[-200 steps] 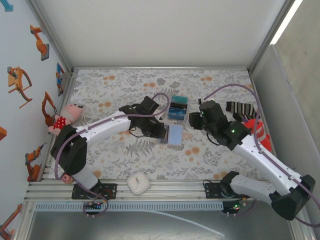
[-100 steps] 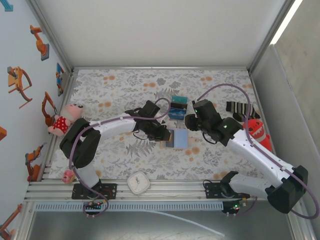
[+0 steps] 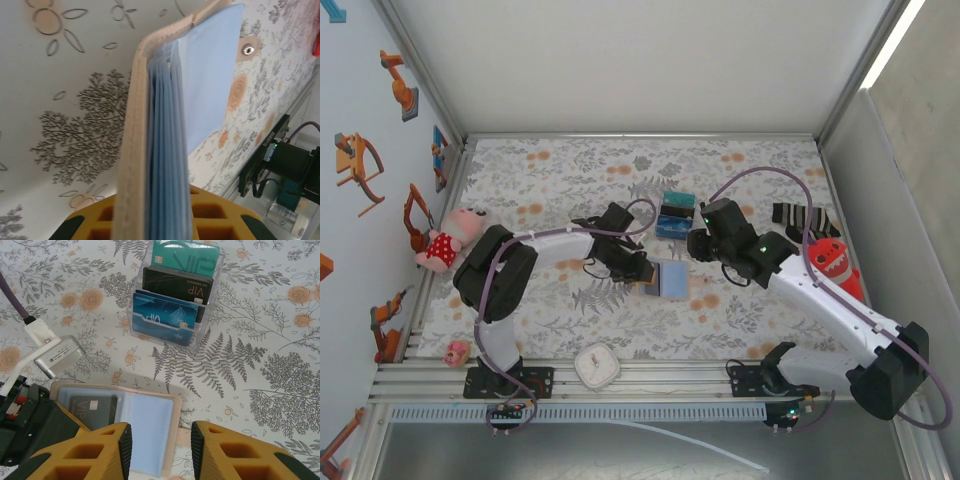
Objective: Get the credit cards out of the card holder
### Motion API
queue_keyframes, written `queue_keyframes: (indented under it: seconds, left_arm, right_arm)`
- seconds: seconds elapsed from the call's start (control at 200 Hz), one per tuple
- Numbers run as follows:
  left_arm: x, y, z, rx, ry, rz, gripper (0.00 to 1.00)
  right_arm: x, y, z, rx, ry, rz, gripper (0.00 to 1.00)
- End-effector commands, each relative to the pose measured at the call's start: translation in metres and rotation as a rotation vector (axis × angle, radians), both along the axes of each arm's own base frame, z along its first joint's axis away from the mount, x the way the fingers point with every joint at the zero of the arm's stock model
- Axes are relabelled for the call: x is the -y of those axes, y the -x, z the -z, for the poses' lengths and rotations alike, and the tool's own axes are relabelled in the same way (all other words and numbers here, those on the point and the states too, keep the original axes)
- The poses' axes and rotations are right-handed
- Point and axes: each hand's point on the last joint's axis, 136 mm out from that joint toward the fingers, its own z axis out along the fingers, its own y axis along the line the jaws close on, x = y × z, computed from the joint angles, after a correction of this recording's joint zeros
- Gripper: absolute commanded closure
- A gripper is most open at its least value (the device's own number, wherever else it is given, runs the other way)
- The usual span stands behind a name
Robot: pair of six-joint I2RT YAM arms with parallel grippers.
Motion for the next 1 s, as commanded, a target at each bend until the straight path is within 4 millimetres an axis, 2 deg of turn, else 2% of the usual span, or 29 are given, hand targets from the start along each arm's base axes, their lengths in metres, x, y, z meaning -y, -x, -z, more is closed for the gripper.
queue_keyframes:
  seconds: [0.0,0.245,0.336,0.491,0.571,0.791,0.997]
  left_arm:
    - [0.001,0.002,-0.002,-0.008,0.019,0.045,0.96]
    - [0.01,-0.003,-0.003,-0.004,0.046,0.068,0.95]
    - [0.013,-0.004,-0.005,-0.005,0.06,0.069,0.92]
    - [0.014,-0.005,-0.005,-0.008,0.062,0.063,0.8]
    - [0.013,-0.005,-0.009,-0.006,0.063,0.061,0.68]
    - [-0.001,-0.017,-0.024,0.094,-0.01,0.025,0.44]
    - [-0.027,-0.032,-0.037,0.229,-0.136,-0.049,0.38]
  right_arm:
    - [-0.006,-0.009,-0.015,0.027,-0.043,0.007,0.64]
    - [-0.005,-0.012,-0.012,0.019,-0.041,0.025,0.64]
    - [-0.003,-0.013,-0.011,0.015,-0.048,0.039,0.64]
    - [-0.003,-0.012,-0.008,0.006,-0.056,0.038,0.64]
    - [-0.003,-0.011,-0.008,0.003,-0.062,0.036,0.65]
    - [-0.002,-0.008,-0.006,-0.005,-0.074,0.04,0.65]
    - [0.001,-0.007,-0.006,-0.005,-0.089,0.054,0.65]
